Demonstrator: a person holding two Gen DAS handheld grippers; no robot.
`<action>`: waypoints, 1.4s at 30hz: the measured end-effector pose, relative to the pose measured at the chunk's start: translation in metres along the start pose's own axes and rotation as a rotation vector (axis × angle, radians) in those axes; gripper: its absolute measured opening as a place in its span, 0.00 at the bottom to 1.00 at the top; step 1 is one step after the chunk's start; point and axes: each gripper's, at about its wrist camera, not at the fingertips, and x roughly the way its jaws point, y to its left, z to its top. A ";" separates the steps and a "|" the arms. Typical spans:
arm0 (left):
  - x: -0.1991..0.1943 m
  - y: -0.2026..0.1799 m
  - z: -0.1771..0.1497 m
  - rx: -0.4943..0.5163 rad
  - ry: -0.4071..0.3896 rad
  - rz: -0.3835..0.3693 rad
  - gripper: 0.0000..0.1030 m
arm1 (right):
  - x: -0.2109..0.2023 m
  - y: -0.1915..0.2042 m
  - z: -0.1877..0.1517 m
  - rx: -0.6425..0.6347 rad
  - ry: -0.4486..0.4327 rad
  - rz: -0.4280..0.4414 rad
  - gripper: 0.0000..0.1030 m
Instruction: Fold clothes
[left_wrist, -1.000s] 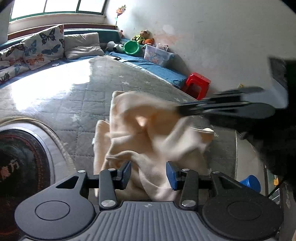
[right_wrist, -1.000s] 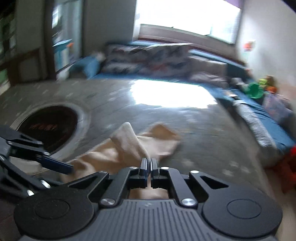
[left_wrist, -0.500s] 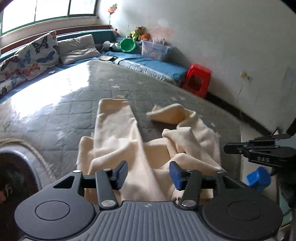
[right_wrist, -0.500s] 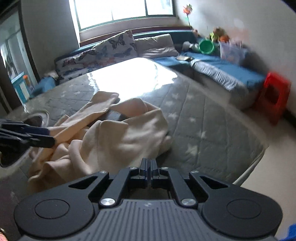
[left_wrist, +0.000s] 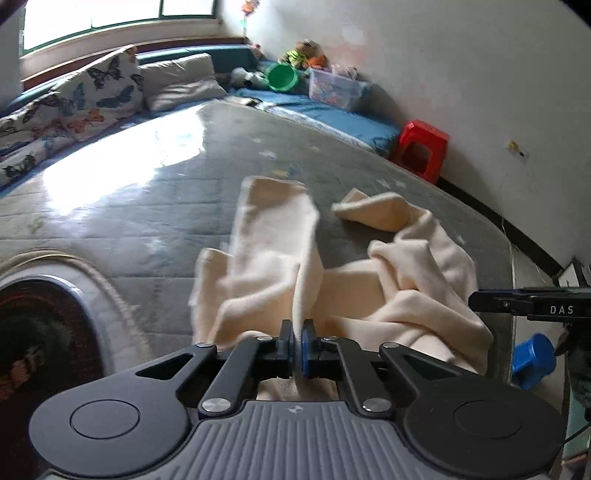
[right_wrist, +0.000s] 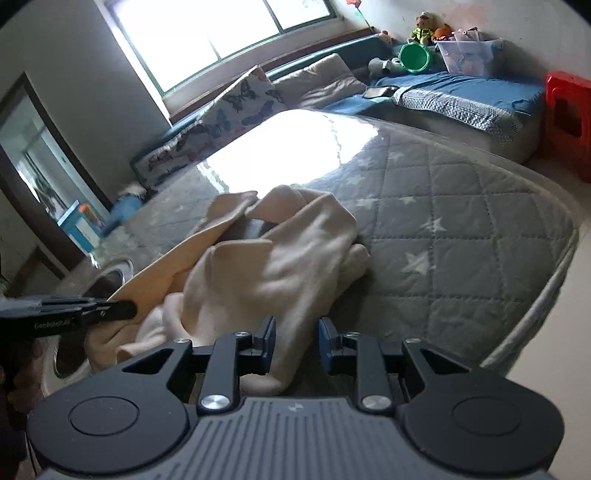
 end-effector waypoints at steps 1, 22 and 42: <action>-0.003 0.003 -0.001 -0.007 -0.006 0.008 0.04 | 0.003 -0.001 0.000 0.008 -0.004 0.005 0.31; 0.002 0.002 -0.003 0.012 0.025 -0.014 0.09 | 0.005 -0.003 0.006 0.092 -0.039 0.149 0.04; -0.165 0.133 0.006 -0.342 -0.370 0.072 0.06 | -0.029 0.115 0.117 -0.027 -0.193 0.481 0.03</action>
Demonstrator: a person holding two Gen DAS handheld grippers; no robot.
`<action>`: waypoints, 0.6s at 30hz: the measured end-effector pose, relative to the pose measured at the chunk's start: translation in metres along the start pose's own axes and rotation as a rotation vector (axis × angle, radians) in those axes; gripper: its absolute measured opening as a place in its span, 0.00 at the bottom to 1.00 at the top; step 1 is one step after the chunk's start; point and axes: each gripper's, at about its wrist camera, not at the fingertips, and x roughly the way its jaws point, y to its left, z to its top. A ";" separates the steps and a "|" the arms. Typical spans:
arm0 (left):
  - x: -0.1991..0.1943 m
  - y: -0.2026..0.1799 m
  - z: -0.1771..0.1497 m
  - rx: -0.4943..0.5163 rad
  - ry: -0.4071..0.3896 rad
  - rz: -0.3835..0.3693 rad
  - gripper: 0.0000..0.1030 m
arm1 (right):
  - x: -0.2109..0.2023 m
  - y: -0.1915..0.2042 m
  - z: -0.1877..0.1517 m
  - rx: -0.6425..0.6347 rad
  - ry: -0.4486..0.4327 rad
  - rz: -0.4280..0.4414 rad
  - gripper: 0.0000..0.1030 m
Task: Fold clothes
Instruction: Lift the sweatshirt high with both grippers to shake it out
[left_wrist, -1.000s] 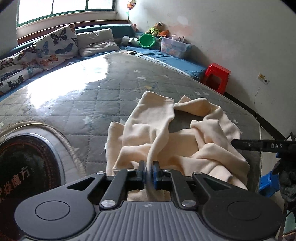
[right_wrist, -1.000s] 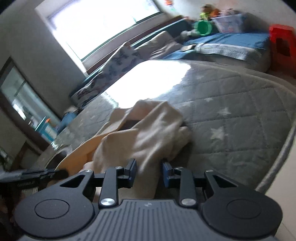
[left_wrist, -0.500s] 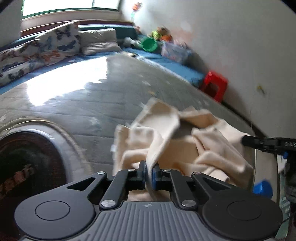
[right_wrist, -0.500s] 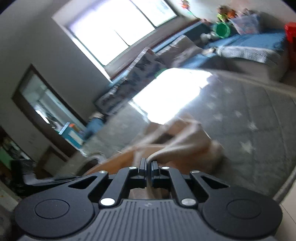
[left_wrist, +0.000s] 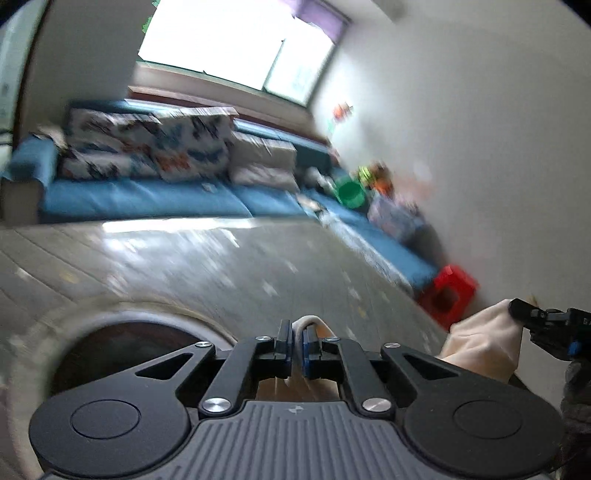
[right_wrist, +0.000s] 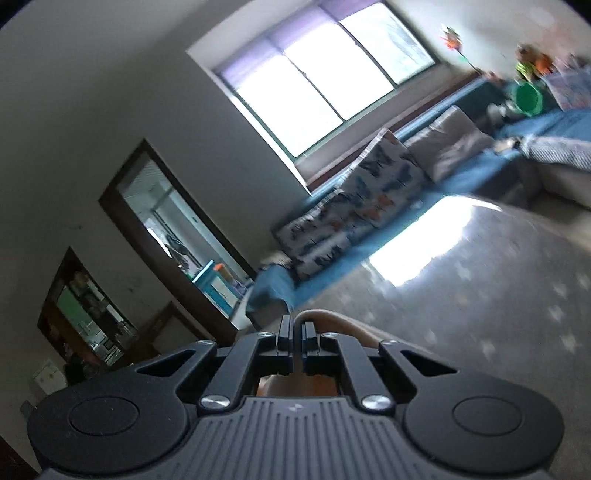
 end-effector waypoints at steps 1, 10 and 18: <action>-0.008 0.009 0.008 -0.014 -0.024 0.021 0.06 | 0.010 0.005 0.008 -0.001 -0.003 0.011 0.03; -0.062 0.062 0.095 -0.084 -0.204 0.190 0.06 | 0.106 0.068 0.066 -0.051 -0.042 0.104 0.02; -0.108 0.059 0.101 0.048 -0.248 0.220 0.11 | 0.127 0.100 0.058 -0.124 -0.021 0.125 0.02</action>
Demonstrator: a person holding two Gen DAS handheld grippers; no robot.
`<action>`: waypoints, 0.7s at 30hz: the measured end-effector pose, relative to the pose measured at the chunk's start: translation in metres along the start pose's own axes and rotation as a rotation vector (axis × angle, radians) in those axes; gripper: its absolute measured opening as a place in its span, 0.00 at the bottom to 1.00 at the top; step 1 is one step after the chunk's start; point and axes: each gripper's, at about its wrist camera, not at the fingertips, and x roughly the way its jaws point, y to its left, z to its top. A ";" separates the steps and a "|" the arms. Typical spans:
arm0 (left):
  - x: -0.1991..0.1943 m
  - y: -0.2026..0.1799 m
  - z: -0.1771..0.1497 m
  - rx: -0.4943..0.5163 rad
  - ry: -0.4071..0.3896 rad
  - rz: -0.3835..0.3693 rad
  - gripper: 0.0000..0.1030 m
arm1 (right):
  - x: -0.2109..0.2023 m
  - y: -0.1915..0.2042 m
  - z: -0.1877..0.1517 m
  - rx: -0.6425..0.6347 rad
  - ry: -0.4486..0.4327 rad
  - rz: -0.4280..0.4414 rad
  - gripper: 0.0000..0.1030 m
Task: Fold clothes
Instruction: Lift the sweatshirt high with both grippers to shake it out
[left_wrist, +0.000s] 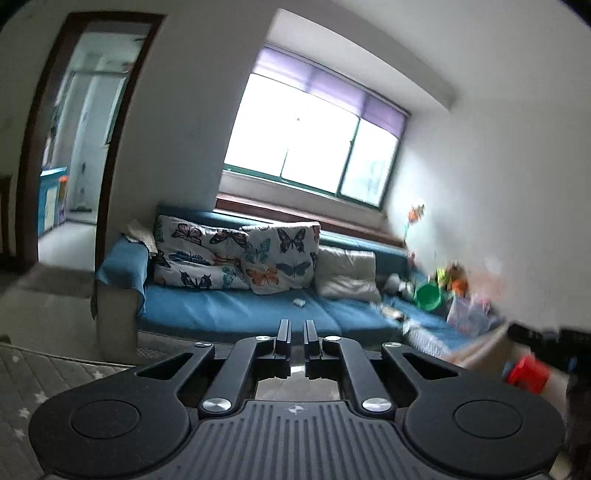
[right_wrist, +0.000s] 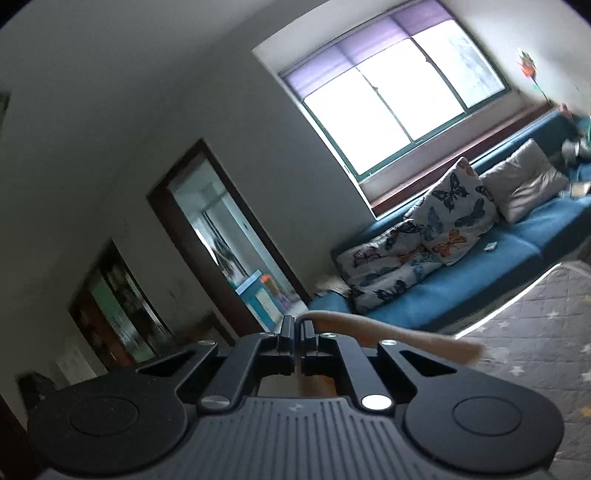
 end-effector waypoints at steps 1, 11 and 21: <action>0.005 -0.001 -0.012 0.012 0.034 -0.007 0.14 | 0.000 -0.001 -0.005 0.002 0.011 -0.008 0.02; 0.066 -0.069 -0.161 0.389 0.315 -0.005 0.29 | -0.013 -0.019 -0.027 0.049 0.064 -0.101 0.02; 0.111 -0.130 -0.223 0.816 0.168 -0.081 0.39 | -0.023 -0.043 -0.037 0.082 0.093 -0.120 0.02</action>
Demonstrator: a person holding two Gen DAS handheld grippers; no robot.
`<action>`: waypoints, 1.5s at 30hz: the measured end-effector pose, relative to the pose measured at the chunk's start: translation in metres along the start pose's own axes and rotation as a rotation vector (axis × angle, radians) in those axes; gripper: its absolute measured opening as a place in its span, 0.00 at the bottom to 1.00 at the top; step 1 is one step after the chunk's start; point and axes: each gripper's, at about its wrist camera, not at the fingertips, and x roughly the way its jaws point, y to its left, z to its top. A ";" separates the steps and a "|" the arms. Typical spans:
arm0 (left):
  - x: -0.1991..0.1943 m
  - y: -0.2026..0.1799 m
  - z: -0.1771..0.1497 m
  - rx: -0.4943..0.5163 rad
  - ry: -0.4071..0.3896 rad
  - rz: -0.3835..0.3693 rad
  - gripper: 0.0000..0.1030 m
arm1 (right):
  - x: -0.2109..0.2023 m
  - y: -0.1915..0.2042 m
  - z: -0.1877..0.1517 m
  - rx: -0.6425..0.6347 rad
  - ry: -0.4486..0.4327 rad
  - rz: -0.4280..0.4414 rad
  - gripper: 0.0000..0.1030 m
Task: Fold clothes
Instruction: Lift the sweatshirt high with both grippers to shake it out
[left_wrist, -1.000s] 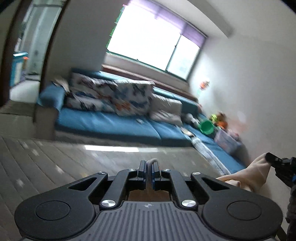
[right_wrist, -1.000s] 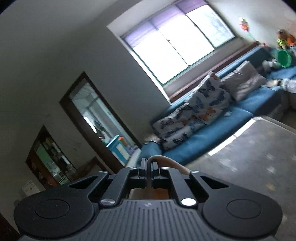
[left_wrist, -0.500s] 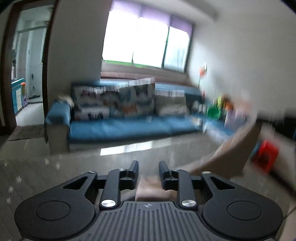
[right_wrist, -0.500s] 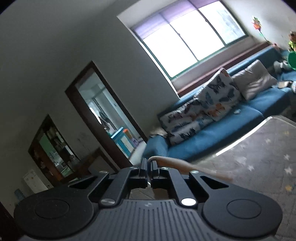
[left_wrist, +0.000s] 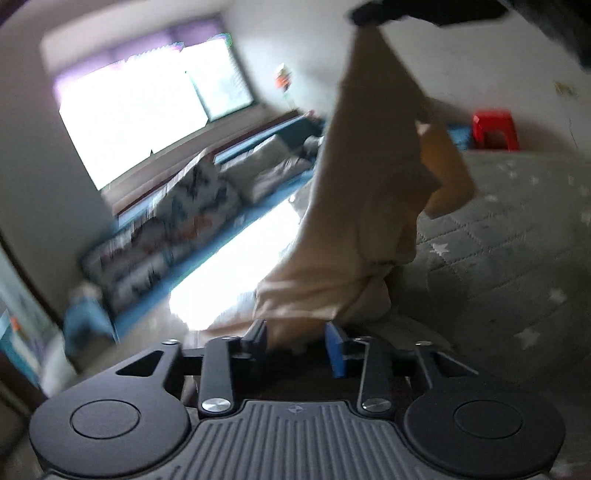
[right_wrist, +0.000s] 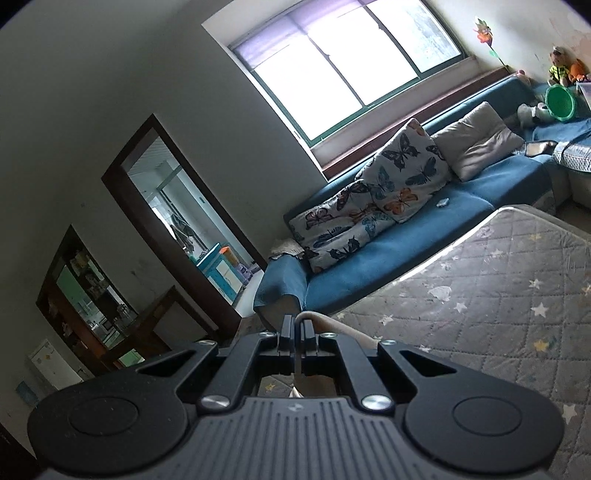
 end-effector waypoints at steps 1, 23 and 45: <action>0.007 -0.003 0.000 0.051 -0.018 0.005 0.40 | 0.000 -0.002 0.000 0.001 0.001 0.000 0.02; 0.099 0.007 -0.019 0.357 0.040 -0.185 0.10 | 0.010 -0.026 0.005 0.031 0.000 0.001 0.02; 0.046 0.188 0.011 -0.389 -0.012 0.179 0.05 | 0.069 0.030 0.042 -0.053 -0.079 0.089 0.02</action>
